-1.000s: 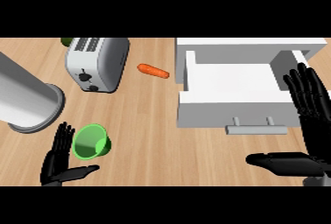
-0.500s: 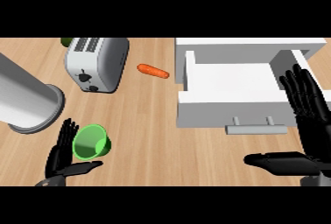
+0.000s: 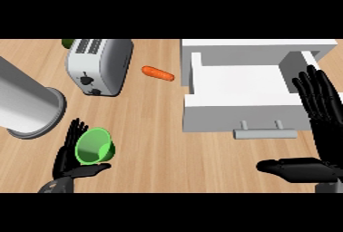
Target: Pick up the cup, place it into the drawer and close the drawer
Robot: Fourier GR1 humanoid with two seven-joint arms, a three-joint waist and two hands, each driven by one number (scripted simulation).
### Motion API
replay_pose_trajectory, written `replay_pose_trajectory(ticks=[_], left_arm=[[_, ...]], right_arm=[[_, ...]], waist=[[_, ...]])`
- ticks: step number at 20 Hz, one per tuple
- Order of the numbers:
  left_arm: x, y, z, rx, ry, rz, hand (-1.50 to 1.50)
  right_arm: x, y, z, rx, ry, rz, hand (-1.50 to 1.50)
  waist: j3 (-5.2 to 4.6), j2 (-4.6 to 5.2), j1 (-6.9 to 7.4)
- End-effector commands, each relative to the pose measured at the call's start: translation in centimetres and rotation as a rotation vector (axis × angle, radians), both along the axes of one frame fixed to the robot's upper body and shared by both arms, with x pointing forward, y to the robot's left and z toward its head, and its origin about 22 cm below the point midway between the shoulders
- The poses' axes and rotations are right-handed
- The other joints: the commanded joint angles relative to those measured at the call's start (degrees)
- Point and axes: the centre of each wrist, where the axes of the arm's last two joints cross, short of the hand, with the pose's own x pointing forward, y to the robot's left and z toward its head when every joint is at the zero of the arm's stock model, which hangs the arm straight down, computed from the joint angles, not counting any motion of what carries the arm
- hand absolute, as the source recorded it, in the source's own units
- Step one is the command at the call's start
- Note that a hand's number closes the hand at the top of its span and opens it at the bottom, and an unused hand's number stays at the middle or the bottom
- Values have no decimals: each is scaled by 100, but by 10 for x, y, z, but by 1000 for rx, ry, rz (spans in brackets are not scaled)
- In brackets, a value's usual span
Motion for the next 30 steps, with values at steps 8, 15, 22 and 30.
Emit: replay_pose_trajectory(ticks=[8,15,22,30], left_arm=[[4,-35,-7,-229,-162,-169,150],[23,-30,7,-324,-215,-208,150],[29,-28,11,-252,-300,-14,150],[71,-30,44,-254,-442,-41,150]], right_arm=[[5,0,-10,-13,9,10,-150],[10,-5,-1,-5,22,-21,-150],[0,-7,-6,-2,8,-1,-150],[9,5,-9,-23,-7,-11,-150]], waist=[[-22,26,-11],[-22,18,3],[-21,23,-52],[-15,4,-2]])
